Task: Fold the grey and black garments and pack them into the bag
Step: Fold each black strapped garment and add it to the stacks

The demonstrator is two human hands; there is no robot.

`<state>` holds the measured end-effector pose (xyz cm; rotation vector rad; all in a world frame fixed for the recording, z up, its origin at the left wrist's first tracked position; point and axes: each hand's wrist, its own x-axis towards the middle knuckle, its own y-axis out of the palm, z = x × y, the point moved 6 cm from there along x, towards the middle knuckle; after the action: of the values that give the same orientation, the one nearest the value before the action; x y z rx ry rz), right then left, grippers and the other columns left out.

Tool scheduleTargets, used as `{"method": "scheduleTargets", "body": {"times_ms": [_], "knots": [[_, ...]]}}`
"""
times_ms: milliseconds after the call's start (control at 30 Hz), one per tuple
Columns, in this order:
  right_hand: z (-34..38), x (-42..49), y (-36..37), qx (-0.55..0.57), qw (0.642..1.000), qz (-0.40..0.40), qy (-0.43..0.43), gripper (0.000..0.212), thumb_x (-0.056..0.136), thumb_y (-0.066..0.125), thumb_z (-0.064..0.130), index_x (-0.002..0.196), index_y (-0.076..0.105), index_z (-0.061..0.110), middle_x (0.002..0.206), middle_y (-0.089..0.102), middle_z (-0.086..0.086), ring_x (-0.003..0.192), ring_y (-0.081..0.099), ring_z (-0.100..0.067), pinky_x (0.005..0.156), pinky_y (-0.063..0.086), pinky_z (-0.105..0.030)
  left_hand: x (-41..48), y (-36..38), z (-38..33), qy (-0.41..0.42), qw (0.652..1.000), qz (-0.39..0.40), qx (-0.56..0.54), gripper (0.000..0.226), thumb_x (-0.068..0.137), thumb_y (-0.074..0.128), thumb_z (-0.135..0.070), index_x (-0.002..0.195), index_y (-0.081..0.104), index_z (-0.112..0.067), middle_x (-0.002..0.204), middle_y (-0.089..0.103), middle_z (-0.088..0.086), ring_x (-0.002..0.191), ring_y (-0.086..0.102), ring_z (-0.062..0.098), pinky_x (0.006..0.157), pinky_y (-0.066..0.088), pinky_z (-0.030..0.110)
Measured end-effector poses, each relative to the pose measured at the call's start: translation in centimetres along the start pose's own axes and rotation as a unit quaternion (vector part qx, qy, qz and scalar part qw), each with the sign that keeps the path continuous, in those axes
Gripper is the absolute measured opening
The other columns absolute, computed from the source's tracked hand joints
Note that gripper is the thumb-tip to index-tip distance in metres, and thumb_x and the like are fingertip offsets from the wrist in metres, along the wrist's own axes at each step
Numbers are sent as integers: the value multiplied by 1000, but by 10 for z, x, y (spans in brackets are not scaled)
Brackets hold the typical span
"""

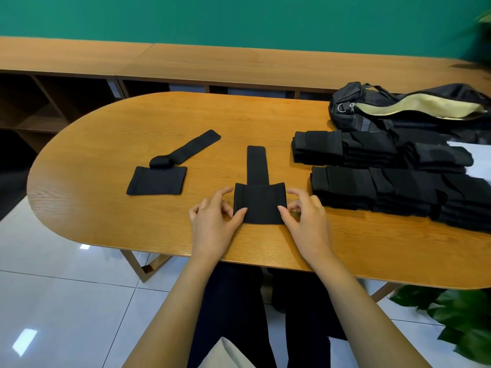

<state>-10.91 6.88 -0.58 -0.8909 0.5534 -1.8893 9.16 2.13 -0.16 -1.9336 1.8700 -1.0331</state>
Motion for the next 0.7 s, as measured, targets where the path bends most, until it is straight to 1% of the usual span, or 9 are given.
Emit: {"method": "scheduleTargets", "body": {"times_ms": [100,200,267,333,433,500,600,700], "knots": [[-1,1,1,-6,1000,2,-2,37,88,69,27,123,55,24,82,49,16,91,48,-7,80,52,-36,0,1,2,2,1000,4,23,45,85,69,-41,126,55,-30,76,58,-12,90,51,7,93,25,30],[0,1,2,-30,999,-4,-17,33,88,70,24,119,60,21,96,51,11,95,42,-5,79,50,-30,0,3,2,19,998,10,54,35,85,69,-42,117,62,-31,80,54,-13,89,48,7,91,30,33],[4,0,2,-49,998,-5,-44,28,89,68,21,116,63,20,108,56,6,104,42,-8,85,47,-28,1,5,1,32,997,16,69,29,85,68,-42,113,66,-31,89,53,-15,93,46,7,92,31,34],[7,0,4,-80,994,9,-71,25,92,64,23,117,65,22,119,59,6,115,42,-9,92,41,-30,1,6,1,40,996,26,76,28,86,67,-42,112,68,-32,102,53,-16,103,44,6,92,25,30],[7,0,8,-115,990,41,-69,26,97,55,28,120,66,25,128,60,9,124,43,-11,98,37,-33,1,8,-1,51,994,52,77,34,84,67,-47,115,67,-32,127,53,-15,120,40,7,97,21,29],[6,1,8,-121,990,47,-55,27,99,52,28,122,65,25,130,60,10,126,42,-12,101,35,-34,1,11,-4,60,992,79,83,44,81,66,-54,120,65,-33,136,50,-17,127,36,6,103,19,31],[5,2,7,-116,992,41,-43,28,100,50,25,124,64,23,132,60,8,128,41,-12,102,35,-32,0,14,-5,72,987,110,93,59,75,67,-61,127,60,-35,140,47,-20,132,31,4,107,14,31],[5,2,8,-102,993,43,-36,30,102,46,25,126,63,21,134,59,7,131,40,-13,105,33,-32,0,14,-5,78,986,110,93,56,77,68,-58,128,60,-36,141,47,-19,131,31,6,107,15,32]]}}
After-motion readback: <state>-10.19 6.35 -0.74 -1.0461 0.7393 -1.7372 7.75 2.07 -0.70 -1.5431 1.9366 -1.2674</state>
